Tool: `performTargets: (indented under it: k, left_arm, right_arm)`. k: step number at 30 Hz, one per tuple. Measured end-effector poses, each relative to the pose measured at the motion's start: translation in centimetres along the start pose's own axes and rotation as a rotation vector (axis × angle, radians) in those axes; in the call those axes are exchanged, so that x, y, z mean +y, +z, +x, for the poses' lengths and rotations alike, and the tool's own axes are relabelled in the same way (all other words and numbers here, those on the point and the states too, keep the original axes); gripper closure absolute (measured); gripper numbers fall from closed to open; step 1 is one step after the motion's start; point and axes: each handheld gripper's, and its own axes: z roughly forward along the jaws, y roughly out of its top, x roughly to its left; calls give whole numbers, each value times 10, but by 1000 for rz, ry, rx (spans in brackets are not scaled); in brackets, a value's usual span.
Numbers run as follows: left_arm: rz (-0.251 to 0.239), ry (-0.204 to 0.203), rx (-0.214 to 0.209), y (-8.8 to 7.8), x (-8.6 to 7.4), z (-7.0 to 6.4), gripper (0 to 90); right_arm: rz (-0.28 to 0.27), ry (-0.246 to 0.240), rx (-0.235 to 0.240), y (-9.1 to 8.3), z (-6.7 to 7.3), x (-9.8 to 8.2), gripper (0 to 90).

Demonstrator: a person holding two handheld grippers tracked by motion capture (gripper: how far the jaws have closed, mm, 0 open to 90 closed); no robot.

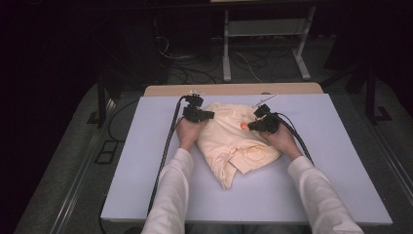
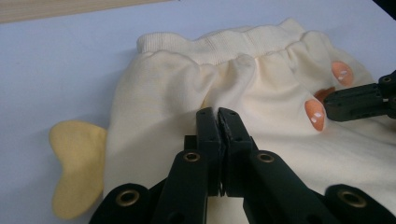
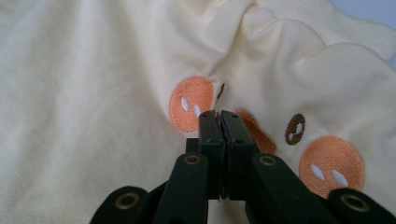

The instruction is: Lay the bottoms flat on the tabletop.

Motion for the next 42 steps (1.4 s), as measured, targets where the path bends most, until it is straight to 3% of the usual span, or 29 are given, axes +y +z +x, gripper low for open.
performTargets:
  k: [4,10,14,17,19,23,26,27,29,32,35,38,40,42]
  left_arm:
    - [-14,-12,-7,-4,5,2,869]
    - [-37,-12,9,-15,17,5,869]
    - [-46,-7,33,-19,29,6,870]
    - [-65,-1,56,-21,36,6,870]
    - [-84,-8,69,-19,37,6,869]
    - [-56,-25,75,-8,28,8,865]
    - [-84,-30,58,-7,20,9,845]
    - [-87,-36,52,-8,18,9,805]
    - [-96,-46,40,-11,13,11,688]
    - [-135,-54,9,-21,6,12,536]
    - [-163,-59,-20,-33,-1,11,415]
    - [-187,-59,-56,-44,-9,7,300]
    - [-190,-52,-80,-49,-16,4,226]
    - [-196,-45,-87,-53,-23,1,158]
  right_arm:
    - [-58,90,48,-6,-12,2,883]
    - [-126,134,38,-18,-22,23,884]
    - [-161,133,-10,-24,-22,42,884]
    - [-216,138,-65,-29,-20,54,884]
    - [-239,160,-91,-29,-19,59,884]
    - [-205,204,-94,-16,-23,56,882]
    - [-185,250,-67,-7,-25,46,863]
    - [-200,255,-49,-7,-25,41,834]
    - [-208,264,-28,-7,-25,34,691]
    - [-235,242,0,-15,-21,26,525]
    - [-277,233,54,-27,-17,20,417]
    - [-299,227,117,-37,-12,14,255]
    - [-292,214,120,-42,-6,10,144]
    - [-286,187,129,-46,0,5,114]
